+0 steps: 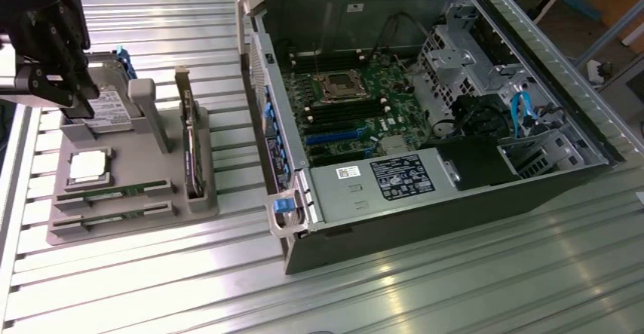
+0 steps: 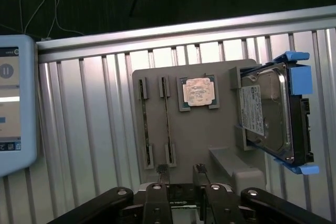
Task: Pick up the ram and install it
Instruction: 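Pick up the ram and move it above insertion slot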
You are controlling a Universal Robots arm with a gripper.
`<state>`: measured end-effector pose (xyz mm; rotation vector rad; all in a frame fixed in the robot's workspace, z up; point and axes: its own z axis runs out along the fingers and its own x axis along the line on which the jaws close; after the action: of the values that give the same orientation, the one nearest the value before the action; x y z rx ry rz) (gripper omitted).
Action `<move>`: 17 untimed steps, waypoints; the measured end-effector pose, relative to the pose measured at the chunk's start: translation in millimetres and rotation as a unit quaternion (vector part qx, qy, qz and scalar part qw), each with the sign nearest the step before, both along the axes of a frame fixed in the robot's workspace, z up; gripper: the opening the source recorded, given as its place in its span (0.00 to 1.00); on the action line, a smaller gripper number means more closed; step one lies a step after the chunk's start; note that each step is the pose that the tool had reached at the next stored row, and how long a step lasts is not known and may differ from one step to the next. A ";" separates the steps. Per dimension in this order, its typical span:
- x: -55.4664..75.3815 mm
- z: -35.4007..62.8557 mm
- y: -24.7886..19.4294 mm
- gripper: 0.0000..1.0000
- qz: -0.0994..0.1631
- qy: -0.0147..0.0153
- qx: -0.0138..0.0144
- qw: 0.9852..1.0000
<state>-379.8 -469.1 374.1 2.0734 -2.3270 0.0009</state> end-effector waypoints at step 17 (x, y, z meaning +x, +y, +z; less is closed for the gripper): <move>0.0 -6.9 0.2 0.23 0.000 0.000 0.000 1.000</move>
<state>-379.8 -468.9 367.2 2.0734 -2.3269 0.0010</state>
